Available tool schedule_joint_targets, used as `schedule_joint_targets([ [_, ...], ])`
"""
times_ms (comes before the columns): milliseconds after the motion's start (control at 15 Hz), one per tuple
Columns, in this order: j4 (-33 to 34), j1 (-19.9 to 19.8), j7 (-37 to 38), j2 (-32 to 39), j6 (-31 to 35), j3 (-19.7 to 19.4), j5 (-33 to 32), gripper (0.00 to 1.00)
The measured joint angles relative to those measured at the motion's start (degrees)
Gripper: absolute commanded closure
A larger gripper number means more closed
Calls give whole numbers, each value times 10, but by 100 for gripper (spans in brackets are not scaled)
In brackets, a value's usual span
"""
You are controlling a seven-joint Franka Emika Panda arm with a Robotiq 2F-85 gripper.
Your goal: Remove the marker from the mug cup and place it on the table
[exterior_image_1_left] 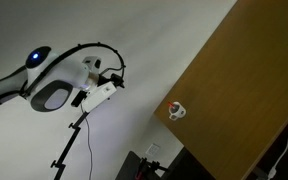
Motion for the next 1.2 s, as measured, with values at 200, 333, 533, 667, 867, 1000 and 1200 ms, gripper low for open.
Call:
schedule_joint_targets([
  [200,4,3,-126,22,-15,-3,66,0],
  [333,8,2,-216,36,-34,-6,113,0],
  [533,18,-12,-334,59,-80,-5,164,0],
  [667,25,-30,-388,80,-100,2,177,0],
  [867,37,-58,-448,125,-101,24,190,0],
  [1000,47,-71,-487,160,-101,39,210,0],
  [1200,68,-88,-531,214,-102,63,232,0],
])
